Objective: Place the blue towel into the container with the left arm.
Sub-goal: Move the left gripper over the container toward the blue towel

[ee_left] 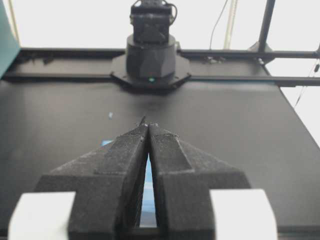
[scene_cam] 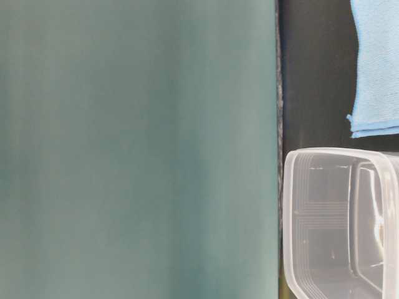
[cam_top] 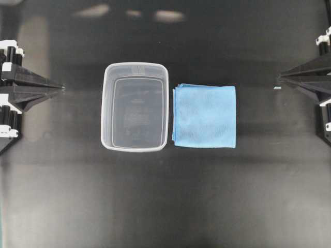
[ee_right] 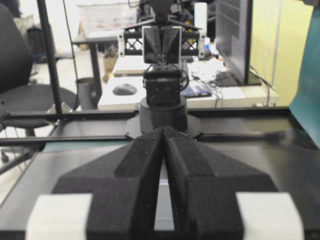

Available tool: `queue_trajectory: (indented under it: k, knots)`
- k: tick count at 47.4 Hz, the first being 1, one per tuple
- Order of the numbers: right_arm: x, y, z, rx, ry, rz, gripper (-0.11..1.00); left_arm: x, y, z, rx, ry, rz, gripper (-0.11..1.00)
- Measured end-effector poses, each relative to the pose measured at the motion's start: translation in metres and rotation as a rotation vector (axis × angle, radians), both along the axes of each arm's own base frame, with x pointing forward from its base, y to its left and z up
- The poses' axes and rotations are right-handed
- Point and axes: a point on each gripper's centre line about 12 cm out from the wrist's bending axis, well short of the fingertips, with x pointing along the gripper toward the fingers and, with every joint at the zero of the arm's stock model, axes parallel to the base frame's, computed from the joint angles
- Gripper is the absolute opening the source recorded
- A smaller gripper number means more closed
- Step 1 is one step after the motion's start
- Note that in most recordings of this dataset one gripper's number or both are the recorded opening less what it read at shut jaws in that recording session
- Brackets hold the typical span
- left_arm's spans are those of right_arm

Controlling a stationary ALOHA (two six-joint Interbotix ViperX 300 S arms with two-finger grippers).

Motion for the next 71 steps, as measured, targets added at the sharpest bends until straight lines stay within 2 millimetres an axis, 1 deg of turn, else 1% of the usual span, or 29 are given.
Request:
queue_trajectory:
  k: [2, 4, 8, 11, 16, 22, 27, 30, 33, 39, 41, 43, 46, 57, 60, 62, 64, 67, 71]
  knots:
    - [0.0, 0.0, -0.001, 0.003, 0.002, 0.0, 0.01, 0.001, -0.001, 0.003, 0.003, 0.0, -0.004, 0.04]
    - [-0.001, 0.0, 0.0, 0.006, -0.002, 0.0, 0.01, 0.004, -0.001, 0.01, 0.001, -0.004, -0.01, 0.0]
    - [-0.001, 0.0, 0.0, 0.02, 0.0, 0.0, 0.01, 0.012, -0.002, 0.02, -0.025, 0.017, -0.014, 0.0]
    - [-0.001, 0.0, -0.003, 0.038, 0.023, 0.001, 0.01, 0.021, -0.001, 0.026, -0.052, 0.058, -0.008, 0.0]
    - [-0.001, 0.0, -0.007, 0.067, 0.06, 0.002, 0.01, 0.041, 0.002, 0.033, -0.07, 0.171, 0.009, 0.0]
    - [-0.002, 0.0, -0.009, 0.089, 0.084, 0.002, 0.01, 0.073, 0.004, 0.039, -0.067, 0.33, 0.023, 0.0]
    - [-0.003, 0.0, -0.009, 0.091, 0.089, 0.002, 0.02, 0.1, 0.005, 0.041, -0.068, 0.459, 0.033, 0.0]
    - [-0.004, 0.0, -0.008, 0.091, 0.083, 0.003, 0.09, 0.115, 0.007, 0.043, -0.071, 0.522, 0.042, 0.0]
    - [-0.006, 0.0, -0.007, 0.091, 0.075, 0.003, 0.21, 0.132, 0.008, 0.042, -0.072, 0.589, 0.05, 0.0]
    - [-0.009, 0.0, -0.003, 0.092, 0.056, 0.004, 0.56, 0.16, 0.011, 0.038, -0.071, 0.69, 0.06, 0.0]
    - [-0.01, 0.0, -0.001, 0.092, 0.049, 0.004, 0.64, 0.169, 0.011, 0.036, -0.071, 0.716, 0.062, 0.0]
    - [-0.011, 0.0, 0.0, 0.092, 0.043, 0.005, 0.7, 0.177, 0.011, 0.034, -0.066, 0.737, 0.062, 0.0]
    - [-0.013, 0.0, 0.001, 0.092, 0.035, 0.005, 0.74, 0.191, 0.012, 0.029, -0.056, 0.773, 0.06, 0.0]
    - [-0.02, 0.0, 0.009, 0.084, -0.011, 0.006, 0.73, 0.235, 0.012, 0.019, 0.031, 0.826, 0.033, 0.0]
    - [-0.022, 0.0, 0.009, 0.086, -0.017, 0.007, 0.73, 0.247, 0.012, 0.013, 0.047, 0.843, 0.024, 0.01]
    - [-0.024, 0.0, 0.01, 0.084, -0.025, 0.007, 0.73, 0.254, 0.011, 0.009, 0.055, 0.857, 0.02, 0.04]
    - [-0.025, 0.0, 0.011, 0.084, -0.031, 0.007, 0.73, 0.262, 0.012, 0.003, 0.058, 0.88, 0.019, 0.14]
    - [-0.027, 0.0, 0.011, 0.085, -0.037, 0.007, 0.73, 0.271, 0.012, -0.006, 0.06, 0.91, 0.018, 0.31]
    - [-0.031, 0.0, 0.011, 0.085, -0.049, 0.008, 0.73, 0.285, 0.012, -0.016, 0.058, 0.952, 0.018, 0.56]
